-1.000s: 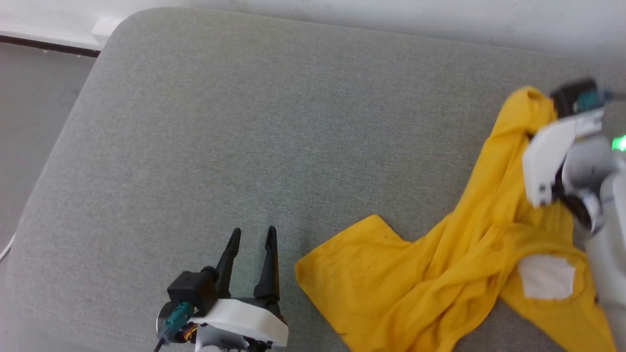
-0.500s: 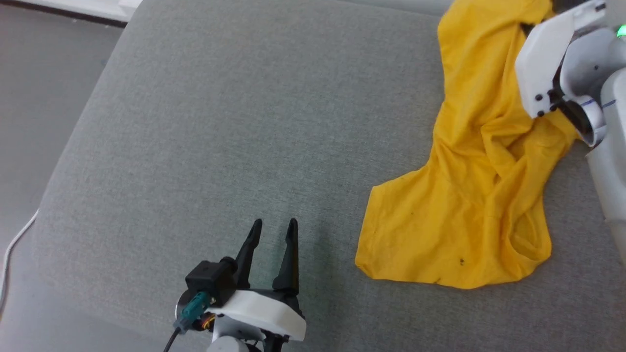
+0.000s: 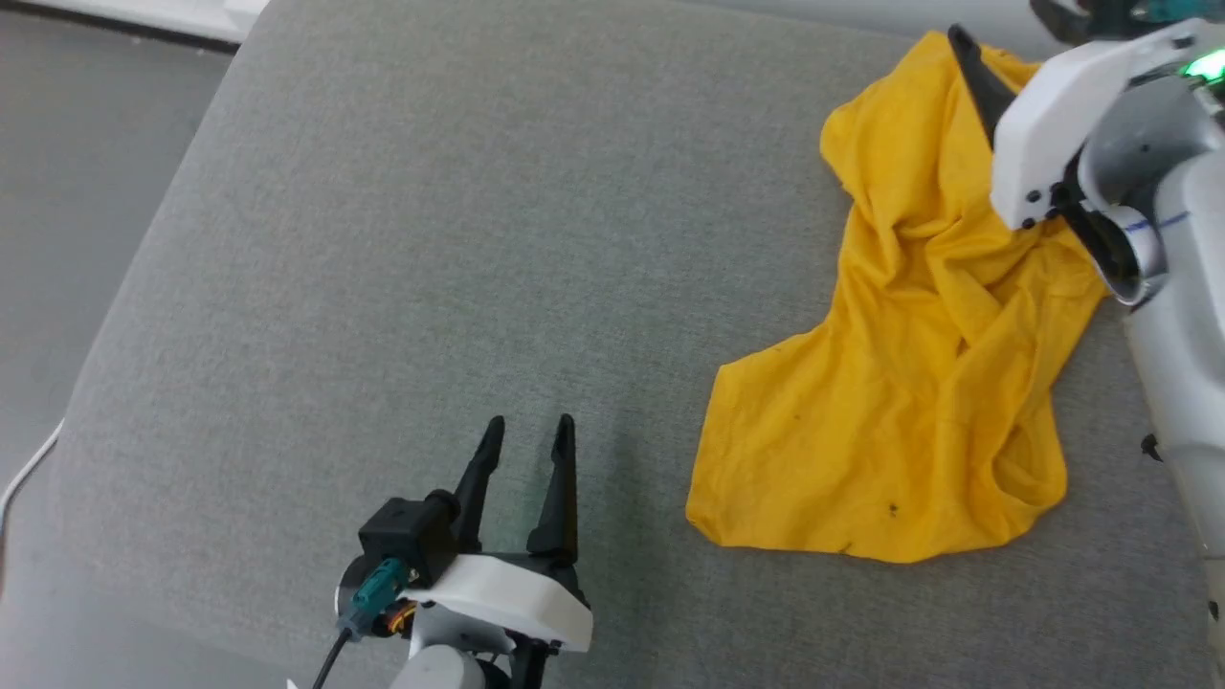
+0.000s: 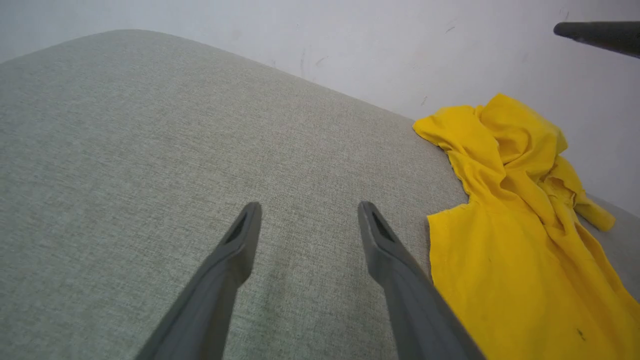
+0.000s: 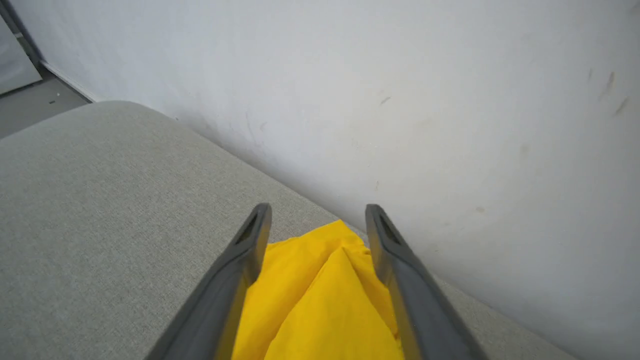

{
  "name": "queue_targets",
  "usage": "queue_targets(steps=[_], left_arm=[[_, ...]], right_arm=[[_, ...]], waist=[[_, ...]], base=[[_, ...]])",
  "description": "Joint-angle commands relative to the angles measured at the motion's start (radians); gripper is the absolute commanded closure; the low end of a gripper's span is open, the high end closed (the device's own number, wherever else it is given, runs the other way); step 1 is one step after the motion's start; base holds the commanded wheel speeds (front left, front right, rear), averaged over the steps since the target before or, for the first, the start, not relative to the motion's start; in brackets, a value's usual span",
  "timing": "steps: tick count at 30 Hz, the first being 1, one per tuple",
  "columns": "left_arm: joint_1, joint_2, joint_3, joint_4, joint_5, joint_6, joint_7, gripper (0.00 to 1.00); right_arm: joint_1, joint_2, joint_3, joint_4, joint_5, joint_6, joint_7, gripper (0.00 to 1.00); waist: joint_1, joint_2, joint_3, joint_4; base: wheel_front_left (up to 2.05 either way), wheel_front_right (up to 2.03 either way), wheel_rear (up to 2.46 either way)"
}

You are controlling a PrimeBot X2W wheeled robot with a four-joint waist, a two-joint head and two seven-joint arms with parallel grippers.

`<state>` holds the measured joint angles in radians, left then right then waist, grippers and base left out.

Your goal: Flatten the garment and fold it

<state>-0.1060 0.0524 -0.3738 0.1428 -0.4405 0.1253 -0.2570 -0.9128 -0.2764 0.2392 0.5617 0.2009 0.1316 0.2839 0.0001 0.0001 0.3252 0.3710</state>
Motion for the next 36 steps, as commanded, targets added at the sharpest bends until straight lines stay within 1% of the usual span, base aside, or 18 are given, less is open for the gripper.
queue_targets(steps=[1,5,7,9,10,14,16,19,20,21,23,27,29,33,34,36], left_arm=[[0.009,-0.002,0.013,0.003,0.015,0.001,-0.005,0.00],[0.036,-0.001,0.044,0.008,0.041,-0.006,-0.005,0.00],[0.052,0.004,0.058,0.008,0.050,-0.010,-0.005,0.00],[0.067,0.009,0.068,0.008,0.057,-0.013,-0.005,0.00],[0.076,0.013,0.073,0.006,0.060,-0.014,-0.005,0.00],[0.107,0.030,0.088,0.001,0.071,-0.016,-0.005,0.00],[0.124,0.036,0.096,-0.005,0.072,-0.013,-0.005,0.00],[0.153,0.045,0.104,-0.010,0.070,-0.008,-0.005,0.00],[0.162,0.049,0.105,-0.011,0.069,-0.008,-0.004,0.00],[0.168,0.052,0.105,-0.013,0.069,-0.007,-0.003,0.00],[0.172,0.058,0.104,-0.018,0.070,-0.004,0.006,0.00],[0.148,0.062,0.098,-0.045,0.063,-0.003,0.053,0.00],[0.130,0.069,0.086,-0.052,0.061,-0.003,0.114,0.00],[0.098,0.093,0.045,-0.045,0.069,0.010,0.304,0.00],[0.098,0.093,0.045,-0.045,0.069,0.010,0.304,0.00],[0.087,0.103,0.034,-0.042,0.074,0.026,0.389,0.00]], right_arm=[[0.037,-0.015,-0.017,-0.047,0.026,-0.001,-0.032,0.00],[0.177,-0.030,-0.097,-0.176,0.066,-0.001,-0.078,0.00],[0.280,-0.017,-0.163,-0.262,0.078,-0.001,-0.111,0.00],[0.400,0.001,-0.235,-0.352,0.060,-0.001,-0.155,0.00],[0.467,0.018,-0.272,-0.397,0.047,-0.001,-0.173,0.00],[0.734,0.137,-0.399,-0.562,-0.010,-0.001,-0.219,0.00],[0.850,0.189,-0.450,-0.626,-0.032,-0.001,-0.244,0.00],[0.988,0.223,-0.499,-0.679,-0.033,-0.001,-0.274,0.00],[1.022,0.225,-0.508,-0.679,-0.003,-0.001,-0.280,0.00],[1.048,0.225,-0.510,-0.671,0.035,-0.001,-0.287,0.00],[1.080,0.226,-0.503,-0.657,0.075,-0.001,-0.306,0.00],[1.078,0.226,-0.488,-0.653,0.095,-0.001,-0.329,0.00],[1.063,0.226,-0.487,-0.656,0.095,-0.001,-0.330,0.00],[1.043,0.226,-0.484,-0.658,0.096,-0.001,-0.324,0.00],[1.043,0.226,-0.484,-0.658,0.096,-0.001,-0.324,0.00],[1.040,0.226,-0.480,-0.654,0.103,-0.001,-0.322,0.00]], waist=[[-0.0001,-0.0001,-0.059,-0.058],[-0.0001,-0.0001,-0.110,-0.111],[-0.0001,-0.0001,-0.130,-0.140],[-0.0001,-0.0001,-0.148,-0.166],[-0.0001,-0.0001,-0.155,-0.181],[-0.0001,-0.0001,-0.180,-0.236],[-0.0001,-0.0001,-0.188,-0.262],[-0.0001,-0.0001,-0.201,-0.303],[-0.0001,-0.0001,-0.204,-0.314],[-0.0001,-0.0001,-0.207,-0.325],[-0.0001,-0.0001,-0.213,-0.343],[-0.0001,-0.0001,-0.216,-0.365],[-0.0001,-0.0001,-0.215,-0.370],[-0.0001,-0.0001,-0.203,-0.379],[-0.0001,-0.0001,-0.203,-0.379],[-0.0001,-0.0001,-0.191,-0.381]], base=[[0.00,0.00,0.00],[0.00,0.00,0.00],[0.00,0.00,0.00],[0.00,0.00,0.00],[0.00,0.00,0.00],[0.00,0.00,0.00],[0.00,0.00,0.00],[0.00,0.00,0.00],[0.00,0.00,0.00],[0.00,0.00,0.00],[0.00,0.00,0.00],[0.00,0.00,0.00],[0.00,0.00,0.00],[0.00,0.00,0.00],[0.00,0.00,0.00],[0.00,0.00,0.00]])
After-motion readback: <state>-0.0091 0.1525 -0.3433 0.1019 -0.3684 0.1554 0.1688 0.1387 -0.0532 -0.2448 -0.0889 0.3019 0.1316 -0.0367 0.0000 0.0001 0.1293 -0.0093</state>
